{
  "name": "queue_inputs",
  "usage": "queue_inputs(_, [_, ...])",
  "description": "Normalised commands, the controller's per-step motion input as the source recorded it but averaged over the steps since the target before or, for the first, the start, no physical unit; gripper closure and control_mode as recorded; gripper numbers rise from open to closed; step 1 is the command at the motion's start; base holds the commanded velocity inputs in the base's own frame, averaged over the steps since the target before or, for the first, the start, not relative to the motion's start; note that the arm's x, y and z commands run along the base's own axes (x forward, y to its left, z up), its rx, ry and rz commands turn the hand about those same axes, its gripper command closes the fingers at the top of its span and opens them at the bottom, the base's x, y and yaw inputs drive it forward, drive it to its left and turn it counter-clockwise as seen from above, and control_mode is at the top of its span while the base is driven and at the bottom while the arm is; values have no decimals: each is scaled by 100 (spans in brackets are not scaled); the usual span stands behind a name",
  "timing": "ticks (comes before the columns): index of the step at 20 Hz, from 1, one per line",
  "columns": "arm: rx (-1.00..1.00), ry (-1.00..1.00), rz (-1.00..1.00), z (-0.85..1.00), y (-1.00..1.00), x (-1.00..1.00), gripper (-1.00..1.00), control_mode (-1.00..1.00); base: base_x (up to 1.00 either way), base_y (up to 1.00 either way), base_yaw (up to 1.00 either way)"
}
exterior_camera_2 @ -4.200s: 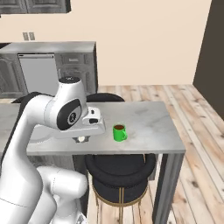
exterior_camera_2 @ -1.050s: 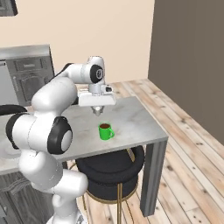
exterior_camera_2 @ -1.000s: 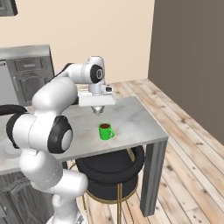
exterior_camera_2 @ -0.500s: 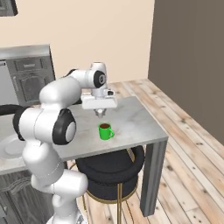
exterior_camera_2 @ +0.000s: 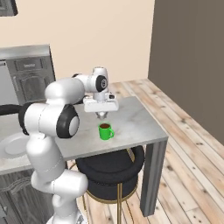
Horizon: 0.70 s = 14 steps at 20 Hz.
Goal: Pick up the marshmallow and place it in the cup of hot chocolate on the dining counter.
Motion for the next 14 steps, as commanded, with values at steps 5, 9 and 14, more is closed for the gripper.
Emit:
queue_inputs(5, [-2,0,1,-29,0,20,100,-100,0,0,0])
queue_inputs(9, [-2,-1,0,-24,0,22,100,-100,0,0,0])
queue_inputs(14, [0,0,0,-13,0,24,100,-100,0,0,0])
